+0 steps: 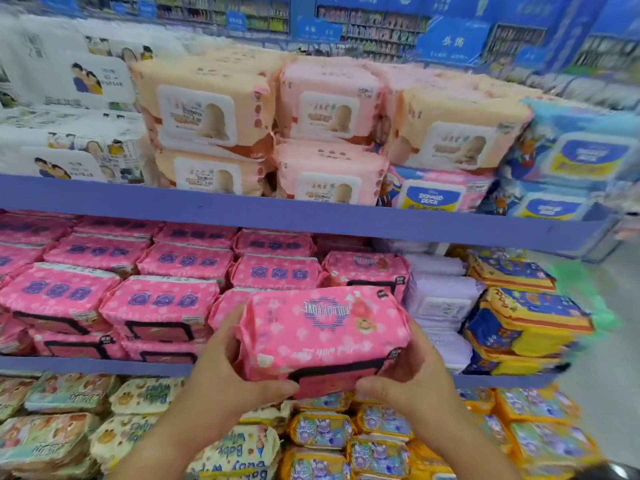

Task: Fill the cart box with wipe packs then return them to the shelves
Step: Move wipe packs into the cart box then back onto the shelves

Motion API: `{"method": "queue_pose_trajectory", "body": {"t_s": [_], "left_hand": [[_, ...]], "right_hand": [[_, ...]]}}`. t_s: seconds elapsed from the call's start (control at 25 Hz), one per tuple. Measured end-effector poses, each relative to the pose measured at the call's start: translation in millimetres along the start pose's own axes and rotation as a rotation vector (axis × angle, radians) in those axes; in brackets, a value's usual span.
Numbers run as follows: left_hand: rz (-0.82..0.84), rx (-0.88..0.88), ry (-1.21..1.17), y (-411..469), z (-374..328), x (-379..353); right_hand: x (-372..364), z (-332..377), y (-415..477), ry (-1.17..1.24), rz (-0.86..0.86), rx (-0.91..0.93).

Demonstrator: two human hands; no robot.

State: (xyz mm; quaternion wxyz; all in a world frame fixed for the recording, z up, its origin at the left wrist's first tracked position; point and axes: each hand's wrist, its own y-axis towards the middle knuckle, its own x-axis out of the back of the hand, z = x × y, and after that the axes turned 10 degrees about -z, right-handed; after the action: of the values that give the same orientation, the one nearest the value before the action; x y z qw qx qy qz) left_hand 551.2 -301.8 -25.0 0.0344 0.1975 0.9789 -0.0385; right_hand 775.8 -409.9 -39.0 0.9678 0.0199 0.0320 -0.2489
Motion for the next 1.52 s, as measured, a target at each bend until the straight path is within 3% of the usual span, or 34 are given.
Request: {"method": "queue_pose_trajectory", "body": {"t_s": [0.16,0.24,0.36,0.48,0.56,0.68,0.76,0.84,0.96,1.12,1.24,1.36,1.52], "left_hand": [[-0.029,0.181,-0.144,24,6,-47],[0.033,0.353,-0.27,33,12,-83],[0.085,0.621,-0.72,18,22,-143],[0.099,0.806,-0.901,-1,28,-174],[0.194,0.764,-0.694,4,25,-178],[0.242,0.616,-0.074,26,40,-152],[0.214,0.392,0.217,36,44,-129],[0.178,0.165,0.373,43,44,-108],[0.128,-0.131,0.63,43,43,-89],[0.09,-0.398,0.847,39,45,-77],[0.066,-0.662,1.214,50,48,-66],[0.007,-0.631,1.559,72,54,-41],[0.117,-0.637,1.669,89,57,-13]], "right_hand": [[30,7,1,0.024,0.017,-0.047],[41,10,5,0.111,-0.14,-0.079],[44,8,13,0.367,-0.4,-0.053],[50,29,25,0.233,-0.397,-0.056],[61,55,47,-0.032,-0.237,-0.116],[68,79,97,-0.721,-0.04,-0.077],[54,71,132,-1.123,0.135,0.051],[35,42,157,-1.352,0.343,0.172],[26,-10,168,-1.421,0.478,0.213],[31,-32,158,-1.321,0.445,0.388],[26,-31,154,-1.35,0.453,0.491],[30,-28,143,-1.476,0.371,0.58],[28,-47,110,-1.541,0.086,0.643]]}}
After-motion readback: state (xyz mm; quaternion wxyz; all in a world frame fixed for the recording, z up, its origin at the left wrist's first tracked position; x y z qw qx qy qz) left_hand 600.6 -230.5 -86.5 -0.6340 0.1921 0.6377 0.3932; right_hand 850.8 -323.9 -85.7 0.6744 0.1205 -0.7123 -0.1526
